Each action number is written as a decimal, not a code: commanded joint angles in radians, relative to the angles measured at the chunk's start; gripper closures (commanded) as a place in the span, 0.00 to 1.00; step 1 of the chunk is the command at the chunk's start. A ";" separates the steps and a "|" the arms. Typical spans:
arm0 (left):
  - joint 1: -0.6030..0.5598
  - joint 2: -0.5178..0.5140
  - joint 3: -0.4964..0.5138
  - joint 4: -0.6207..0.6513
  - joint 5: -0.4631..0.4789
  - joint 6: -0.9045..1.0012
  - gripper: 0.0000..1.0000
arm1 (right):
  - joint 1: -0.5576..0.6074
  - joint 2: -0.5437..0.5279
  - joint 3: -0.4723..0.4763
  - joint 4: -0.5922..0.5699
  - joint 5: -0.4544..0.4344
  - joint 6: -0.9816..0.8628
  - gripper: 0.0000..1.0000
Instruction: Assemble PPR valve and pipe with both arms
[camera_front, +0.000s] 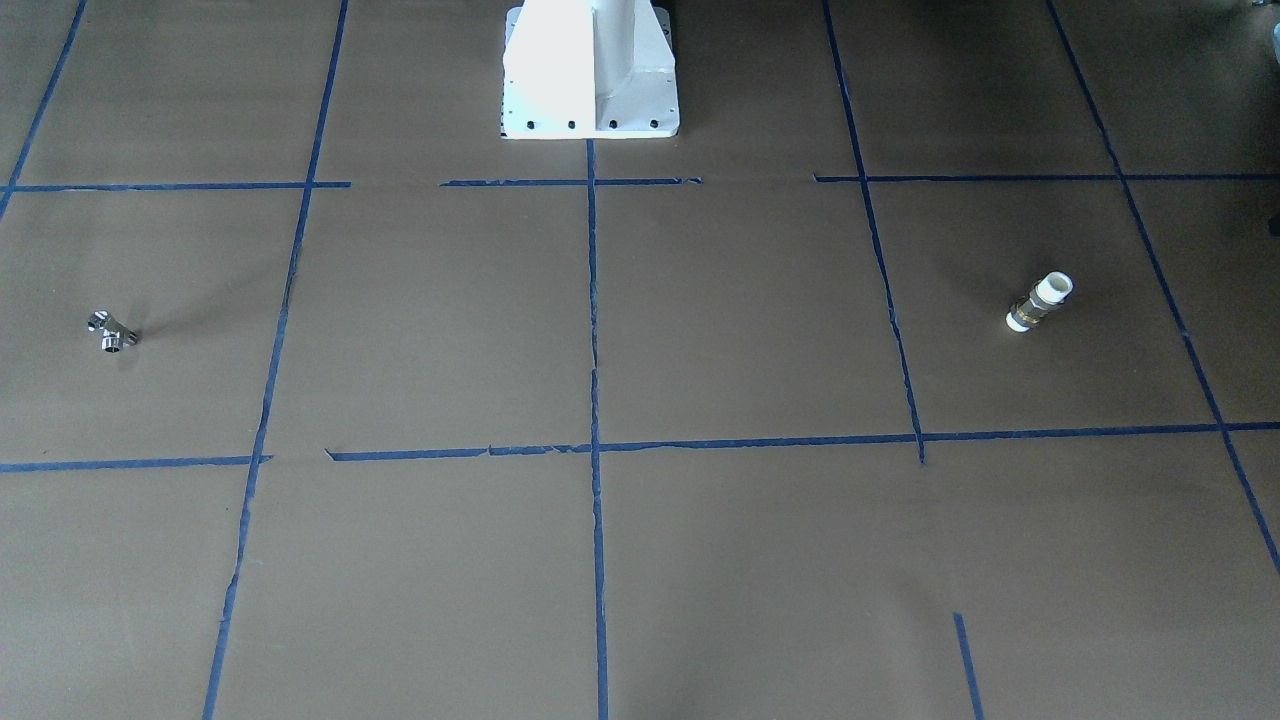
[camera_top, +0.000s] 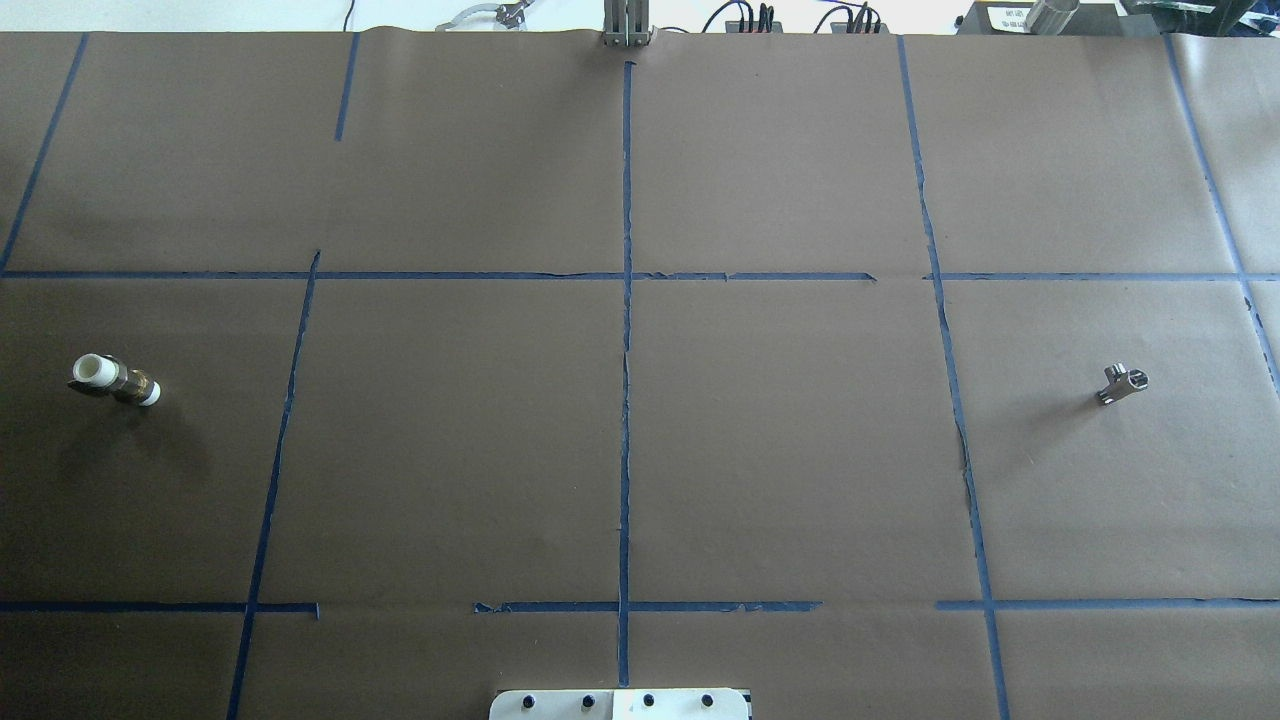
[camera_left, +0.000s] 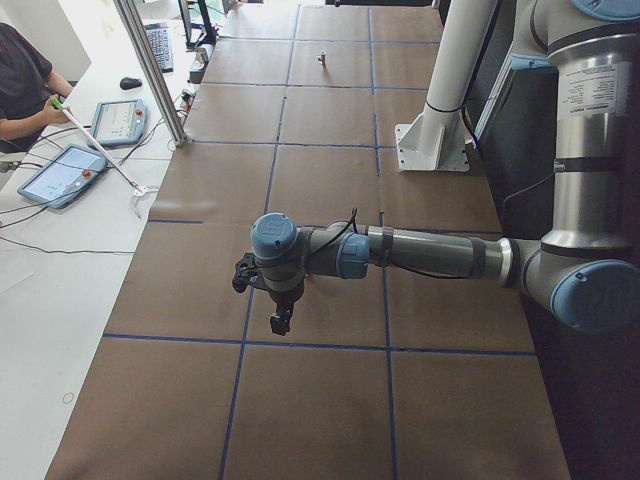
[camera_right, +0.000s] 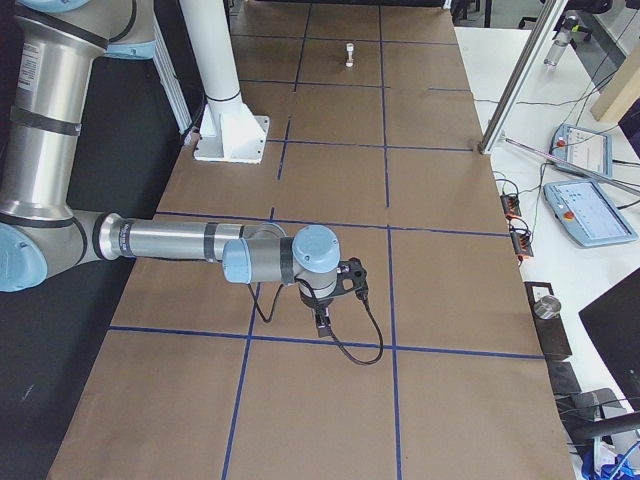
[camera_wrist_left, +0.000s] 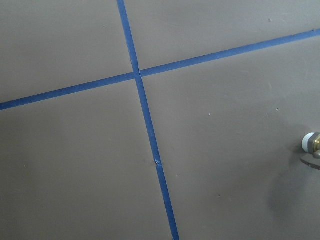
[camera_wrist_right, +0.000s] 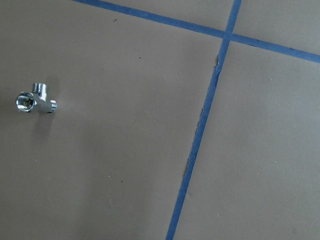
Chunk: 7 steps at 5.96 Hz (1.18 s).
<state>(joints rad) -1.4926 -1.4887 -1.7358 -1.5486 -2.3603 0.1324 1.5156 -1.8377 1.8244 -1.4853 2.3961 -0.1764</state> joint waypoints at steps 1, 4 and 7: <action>0.000 0.005 -0.005 -0.004 -0.007 0.000 0.00 | 0.000 0.000 0.000 -0.001 0.000 0.000 0.00; 0.113 -0.001 -0.016 -0.143 -0.005 -0.171 0.00 | 0.000 -0.002 -0.005 0.000 -0.001 -0.014 0.00; 0.323 -0.004 -0.068 -0.416 0.007 -0.677 0.00 | -0.002 -0.002 -0.001 0.000 0.002 -0.005 0.00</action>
<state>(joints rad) -1.2285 -1.4932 -1.7729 -1.9096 -2.3594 -0.3919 1.5145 -1.8392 1.8230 -1.4849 2.3965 -0.1844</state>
